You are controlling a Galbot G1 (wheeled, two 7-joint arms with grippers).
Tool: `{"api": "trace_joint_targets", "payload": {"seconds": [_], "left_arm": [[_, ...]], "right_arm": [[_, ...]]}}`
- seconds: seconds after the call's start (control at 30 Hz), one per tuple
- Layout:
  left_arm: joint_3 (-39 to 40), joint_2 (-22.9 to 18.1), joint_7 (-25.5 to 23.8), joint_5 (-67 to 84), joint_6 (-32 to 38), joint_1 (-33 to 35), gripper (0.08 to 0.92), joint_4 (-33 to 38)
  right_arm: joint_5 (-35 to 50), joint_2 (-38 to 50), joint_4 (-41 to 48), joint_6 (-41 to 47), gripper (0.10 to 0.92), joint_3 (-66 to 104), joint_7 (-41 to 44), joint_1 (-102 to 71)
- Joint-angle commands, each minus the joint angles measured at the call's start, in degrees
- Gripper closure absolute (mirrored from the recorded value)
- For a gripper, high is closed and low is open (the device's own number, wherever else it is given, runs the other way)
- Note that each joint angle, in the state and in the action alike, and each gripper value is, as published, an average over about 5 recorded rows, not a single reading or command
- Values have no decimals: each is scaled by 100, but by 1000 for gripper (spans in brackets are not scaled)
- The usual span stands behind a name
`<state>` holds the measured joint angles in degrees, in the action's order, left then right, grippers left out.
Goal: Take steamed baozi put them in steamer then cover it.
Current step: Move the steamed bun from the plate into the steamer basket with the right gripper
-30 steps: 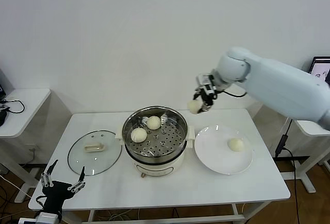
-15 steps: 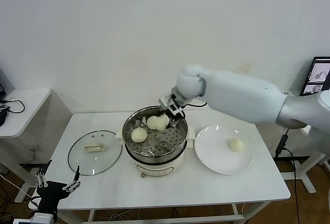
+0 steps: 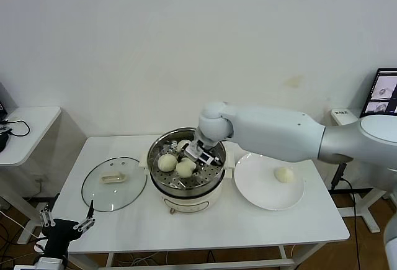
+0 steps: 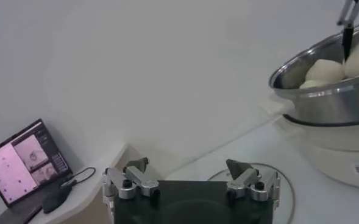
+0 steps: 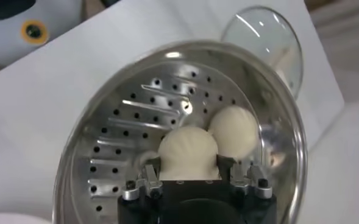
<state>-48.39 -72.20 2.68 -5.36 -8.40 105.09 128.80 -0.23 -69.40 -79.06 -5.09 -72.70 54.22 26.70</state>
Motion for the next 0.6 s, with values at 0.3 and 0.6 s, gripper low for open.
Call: {"api": "trace_joint_targets", "payload": {"seconds": [0.3,0.6], "left_arm": [[6,13,4,3,7,-14,177,-26],[12,36,2,8,7,-25,177,-31]], "right_arm": [[-36,-31,-209,-535,431,-200,150,97],[176,65,-188,-507,306,-170,232,300]]}}
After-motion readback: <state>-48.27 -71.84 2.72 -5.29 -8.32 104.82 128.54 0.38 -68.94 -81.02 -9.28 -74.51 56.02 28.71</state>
